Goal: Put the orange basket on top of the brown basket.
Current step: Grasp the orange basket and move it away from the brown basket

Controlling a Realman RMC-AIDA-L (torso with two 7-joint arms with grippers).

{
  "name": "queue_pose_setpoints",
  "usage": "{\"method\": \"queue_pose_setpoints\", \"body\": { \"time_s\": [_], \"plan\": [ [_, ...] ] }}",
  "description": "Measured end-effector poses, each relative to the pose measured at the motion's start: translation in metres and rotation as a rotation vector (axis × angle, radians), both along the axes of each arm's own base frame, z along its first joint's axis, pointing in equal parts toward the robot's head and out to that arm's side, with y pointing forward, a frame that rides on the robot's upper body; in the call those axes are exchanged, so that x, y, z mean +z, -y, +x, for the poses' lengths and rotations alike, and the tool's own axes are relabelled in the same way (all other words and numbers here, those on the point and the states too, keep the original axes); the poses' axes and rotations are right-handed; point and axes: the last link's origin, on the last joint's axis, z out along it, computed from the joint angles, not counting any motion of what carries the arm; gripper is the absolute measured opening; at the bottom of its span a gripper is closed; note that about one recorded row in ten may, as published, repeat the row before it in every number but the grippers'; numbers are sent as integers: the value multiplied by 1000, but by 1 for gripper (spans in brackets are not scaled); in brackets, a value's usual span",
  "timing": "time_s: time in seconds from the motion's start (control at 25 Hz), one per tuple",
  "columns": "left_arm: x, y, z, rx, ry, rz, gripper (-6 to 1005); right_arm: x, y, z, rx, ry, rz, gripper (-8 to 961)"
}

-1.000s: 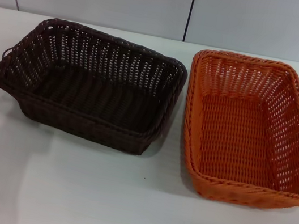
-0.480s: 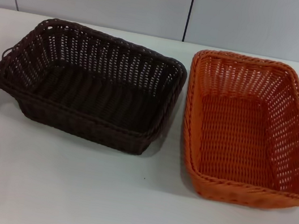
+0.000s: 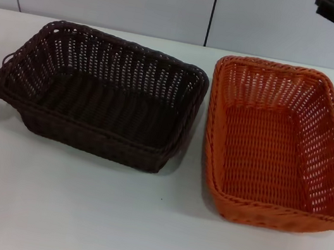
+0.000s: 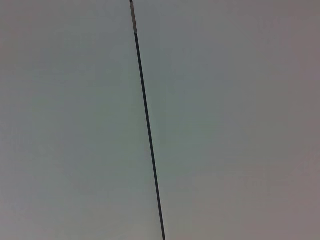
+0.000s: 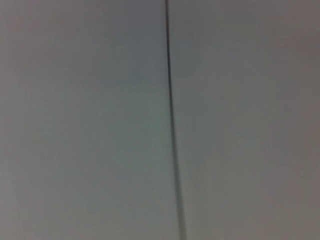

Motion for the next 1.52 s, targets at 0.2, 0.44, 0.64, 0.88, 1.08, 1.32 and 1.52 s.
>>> {"method": "queue_pose_setpoints", "body": {
  "time_s": [0.2, 0.44, 0.64, 0.88, 1.08, 1.32, 1.52],
  "plan": [
    [-1, 0, -5, 17, -6, -8, 770, 4, -7, -27, -169, 129, -208, 797],
    [-3, -1, -11, 35, 4, -17, 770, 9, 15, -45, -126, 256, -478, 793],
    [-2, 2, -20, 64, 43, -15, 770, 0, 43, -39, -134, 400, -669, 791],
    [-1, 3, -23, 71, 58, -16, 769, -22, 67, -27, -157, 471, -806, 792],
    [1, 2, -25, 84, 63, -7, 769, -38, 76, -25, -153, 500, -870, 792],
    [1, 1, -26, 87, 62, -8, 769, -53, 82, -25, -142, 528, -923, 791],
    [3, 1, -28, 97, 67, 0, 769, -65, 83, -20, -153, 538, -981, 790]
  ]
}}
